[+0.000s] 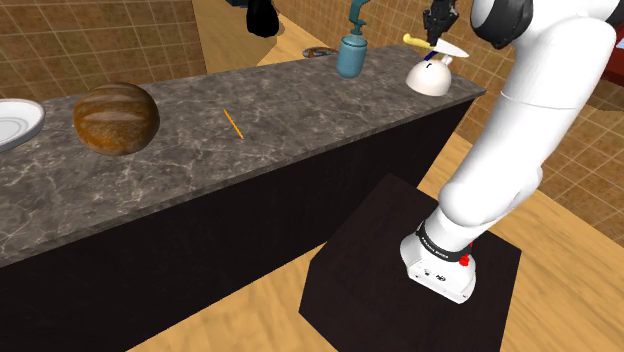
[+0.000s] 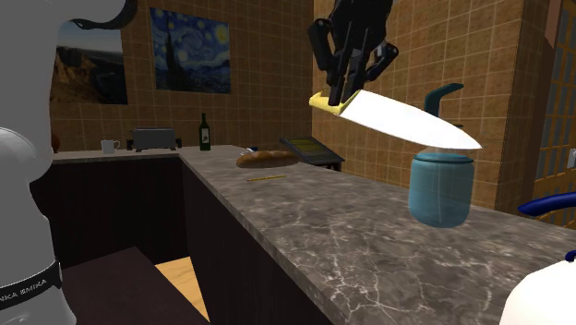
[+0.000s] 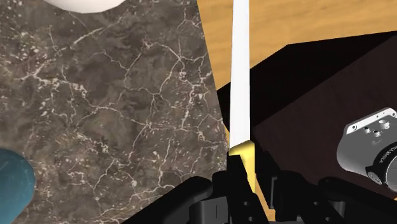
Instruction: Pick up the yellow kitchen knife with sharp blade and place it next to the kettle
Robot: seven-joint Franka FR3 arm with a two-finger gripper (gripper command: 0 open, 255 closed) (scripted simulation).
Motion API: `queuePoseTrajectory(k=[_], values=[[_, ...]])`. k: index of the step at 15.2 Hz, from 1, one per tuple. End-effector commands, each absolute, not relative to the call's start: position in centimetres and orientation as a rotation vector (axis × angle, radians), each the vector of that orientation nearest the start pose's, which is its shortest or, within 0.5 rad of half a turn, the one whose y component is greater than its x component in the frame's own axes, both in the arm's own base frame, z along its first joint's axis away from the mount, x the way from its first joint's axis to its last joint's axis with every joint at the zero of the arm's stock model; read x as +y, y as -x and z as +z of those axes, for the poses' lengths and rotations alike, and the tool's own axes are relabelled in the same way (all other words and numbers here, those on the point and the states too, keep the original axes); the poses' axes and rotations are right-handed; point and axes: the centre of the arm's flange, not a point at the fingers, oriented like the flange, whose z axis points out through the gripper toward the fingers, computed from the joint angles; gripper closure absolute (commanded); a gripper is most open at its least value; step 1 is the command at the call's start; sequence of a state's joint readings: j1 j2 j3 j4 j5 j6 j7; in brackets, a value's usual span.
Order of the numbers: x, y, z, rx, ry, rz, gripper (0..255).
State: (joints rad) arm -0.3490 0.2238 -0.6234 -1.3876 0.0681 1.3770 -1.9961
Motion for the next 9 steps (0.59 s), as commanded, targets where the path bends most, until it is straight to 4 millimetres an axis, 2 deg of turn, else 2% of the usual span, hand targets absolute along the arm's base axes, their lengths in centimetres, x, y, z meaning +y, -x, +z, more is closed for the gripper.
queuePoseTrajectory(k=[1, 4, 9], values=[[-47.7, -35.4, 58.6, -1.456, 2.569, 0.117, 255], [-50.4, -32.9, 58.6, -1.456, 2.569, 0.117, 255], [-50.4, -32.9, 55.9, -1.456, 2.569, 0.117, 255]])
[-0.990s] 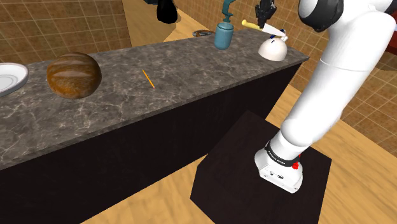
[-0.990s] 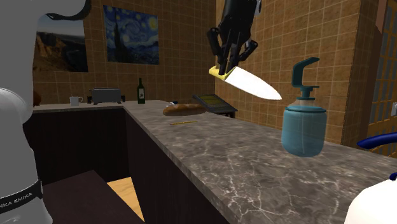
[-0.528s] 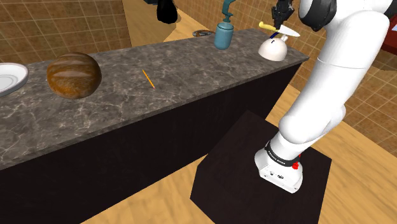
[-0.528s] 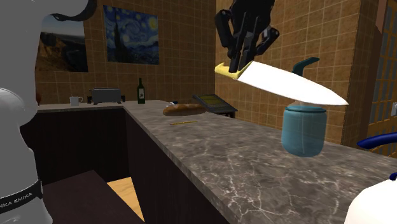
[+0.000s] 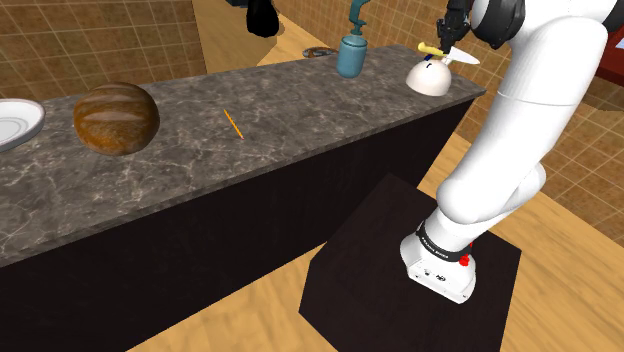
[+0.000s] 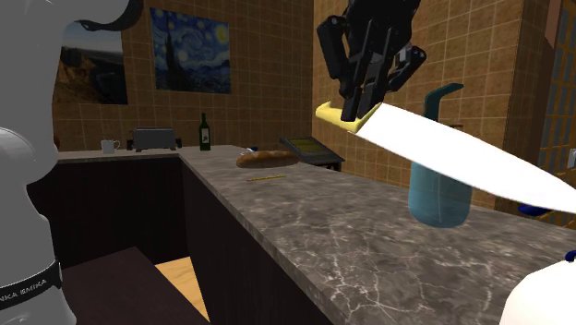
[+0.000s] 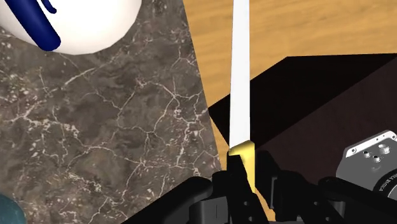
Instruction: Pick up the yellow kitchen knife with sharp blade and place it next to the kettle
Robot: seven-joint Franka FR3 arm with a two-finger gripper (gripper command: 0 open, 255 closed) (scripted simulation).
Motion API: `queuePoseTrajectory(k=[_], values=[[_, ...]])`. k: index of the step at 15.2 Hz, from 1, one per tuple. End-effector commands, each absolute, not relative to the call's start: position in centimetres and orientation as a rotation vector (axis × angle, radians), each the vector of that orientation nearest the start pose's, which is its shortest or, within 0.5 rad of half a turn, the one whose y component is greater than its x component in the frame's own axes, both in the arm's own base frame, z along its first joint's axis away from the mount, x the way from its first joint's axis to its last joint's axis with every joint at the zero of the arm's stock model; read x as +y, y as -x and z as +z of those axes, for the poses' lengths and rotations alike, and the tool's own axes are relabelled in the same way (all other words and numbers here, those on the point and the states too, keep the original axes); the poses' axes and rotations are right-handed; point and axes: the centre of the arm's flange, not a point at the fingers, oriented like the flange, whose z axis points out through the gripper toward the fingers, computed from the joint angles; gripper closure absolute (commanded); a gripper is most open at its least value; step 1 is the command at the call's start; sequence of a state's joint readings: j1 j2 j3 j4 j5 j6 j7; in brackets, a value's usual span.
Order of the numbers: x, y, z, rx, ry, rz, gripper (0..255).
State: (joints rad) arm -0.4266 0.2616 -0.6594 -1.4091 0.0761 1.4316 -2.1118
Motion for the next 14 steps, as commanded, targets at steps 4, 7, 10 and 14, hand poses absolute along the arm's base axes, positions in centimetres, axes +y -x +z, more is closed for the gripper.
queuePoseTrajectory(k=[4, 7, 10, 14], values=[[-50.4, -32.9, 53.8, -1.456, 2.569, 0.117, 255], [-50.4, -32.9, 52.2, -1.456, 2.569, 0.117, 255], [-50.4, -32.9, 50.6, -1.456, 2.569, 0.117, 255], [-50.4, -32.9, 48.5, -1.456, 2.569, 0.117, 255]])
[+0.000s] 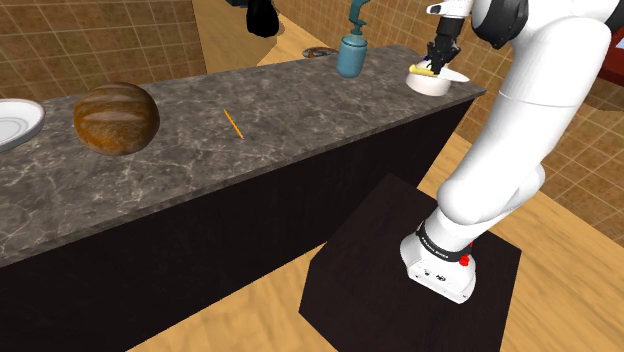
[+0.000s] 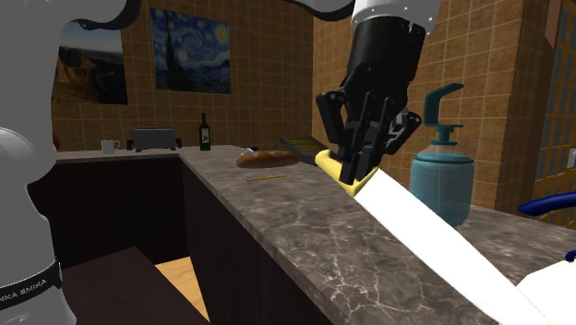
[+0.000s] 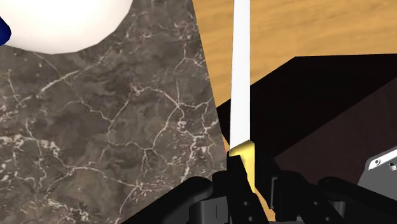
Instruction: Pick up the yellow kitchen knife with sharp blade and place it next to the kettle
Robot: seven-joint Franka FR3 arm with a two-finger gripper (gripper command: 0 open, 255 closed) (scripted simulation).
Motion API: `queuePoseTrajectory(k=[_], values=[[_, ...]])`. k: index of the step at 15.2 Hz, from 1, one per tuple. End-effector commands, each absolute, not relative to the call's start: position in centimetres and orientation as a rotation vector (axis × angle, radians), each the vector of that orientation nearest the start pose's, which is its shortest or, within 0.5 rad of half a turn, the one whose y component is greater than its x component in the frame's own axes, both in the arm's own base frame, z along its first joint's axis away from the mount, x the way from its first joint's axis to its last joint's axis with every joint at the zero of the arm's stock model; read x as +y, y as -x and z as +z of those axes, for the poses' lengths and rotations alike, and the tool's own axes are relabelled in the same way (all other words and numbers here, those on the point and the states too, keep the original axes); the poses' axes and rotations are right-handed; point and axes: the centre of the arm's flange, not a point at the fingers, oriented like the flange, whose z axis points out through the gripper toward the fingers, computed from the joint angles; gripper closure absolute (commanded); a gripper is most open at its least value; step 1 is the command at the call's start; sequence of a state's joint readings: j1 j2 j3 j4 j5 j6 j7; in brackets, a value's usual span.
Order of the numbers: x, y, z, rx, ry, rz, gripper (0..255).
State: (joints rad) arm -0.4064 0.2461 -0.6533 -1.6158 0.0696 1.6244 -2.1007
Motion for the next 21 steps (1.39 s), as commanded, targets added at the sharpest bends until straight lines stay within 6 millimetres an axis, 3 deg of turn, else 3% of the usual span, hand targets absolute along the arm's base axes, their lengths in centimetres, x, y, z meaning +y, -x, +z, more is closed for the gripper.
queuePoseTrajectory(k=[1, 21], values=[[-50.4, -32.9, 48.0, -1.456, 2.569, 0.117, 255], [-50.4, -32.9, 37.4, -1.456, 2.569, 0.117, 255]])
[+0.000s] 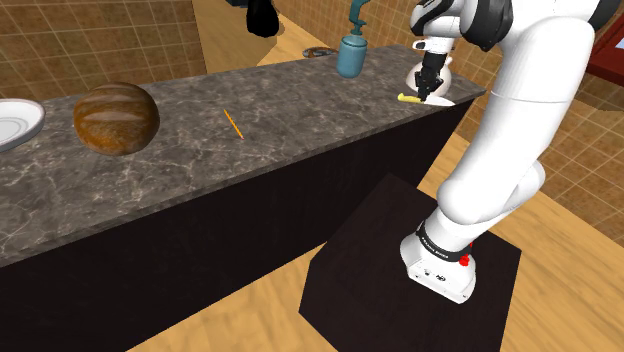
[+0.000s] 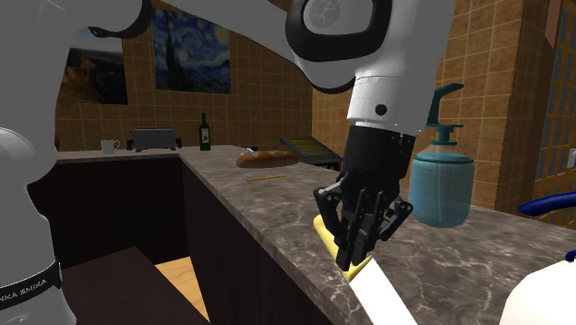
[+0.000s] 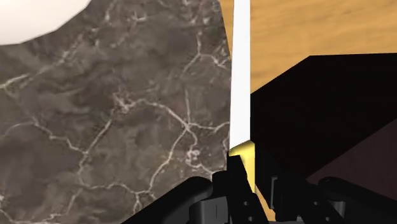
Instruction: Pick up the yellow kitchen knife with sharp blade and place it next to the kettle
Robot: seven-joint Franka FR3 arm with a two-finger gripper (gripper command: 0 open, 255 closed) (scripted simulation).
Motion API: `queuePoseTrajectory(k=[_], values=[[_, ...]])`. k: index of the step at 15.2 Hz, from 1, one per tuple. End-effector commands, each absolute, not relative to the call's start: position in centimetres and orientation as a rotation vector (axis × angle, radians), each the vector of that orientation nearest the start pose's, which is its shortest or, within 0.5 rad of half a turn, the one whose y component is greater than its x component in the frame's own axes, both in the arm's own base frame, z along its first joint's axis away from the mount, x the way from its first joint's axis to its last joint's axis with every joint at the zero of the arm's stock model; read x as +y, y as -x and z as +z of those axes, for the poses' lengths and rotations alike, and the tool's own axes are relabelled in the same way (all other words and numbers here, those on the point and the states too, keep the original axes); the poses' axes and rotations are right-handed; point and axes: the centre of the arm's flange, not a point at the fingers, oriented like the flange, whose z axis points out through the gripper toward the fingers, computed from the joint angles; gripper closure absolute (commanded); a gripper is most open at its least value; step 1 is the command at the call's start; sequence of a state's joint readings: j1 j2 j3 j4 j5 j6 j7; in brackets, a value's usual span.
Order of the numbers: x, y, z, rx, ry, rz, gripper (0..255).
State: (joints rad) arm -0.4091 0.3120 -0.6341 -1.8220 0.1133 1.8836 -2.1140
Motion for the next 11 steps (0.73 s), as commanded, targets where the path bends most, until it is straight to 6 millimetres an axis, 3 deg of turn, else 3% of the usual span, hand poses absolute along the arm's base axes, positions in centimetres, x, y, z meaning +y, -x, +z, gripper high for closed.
queuePoseTrajectory(k=[1, 5, 11], values=[[-50.4, -32.9, 36.9, -1.456, 2.569, 0.117, 255], [-50.4, -32.9, 34.6, -1.456, 2.569, 0.117, 255], [-50.4, -32.9, 34.6, -1.456, 2.569, 0.117, 255]])
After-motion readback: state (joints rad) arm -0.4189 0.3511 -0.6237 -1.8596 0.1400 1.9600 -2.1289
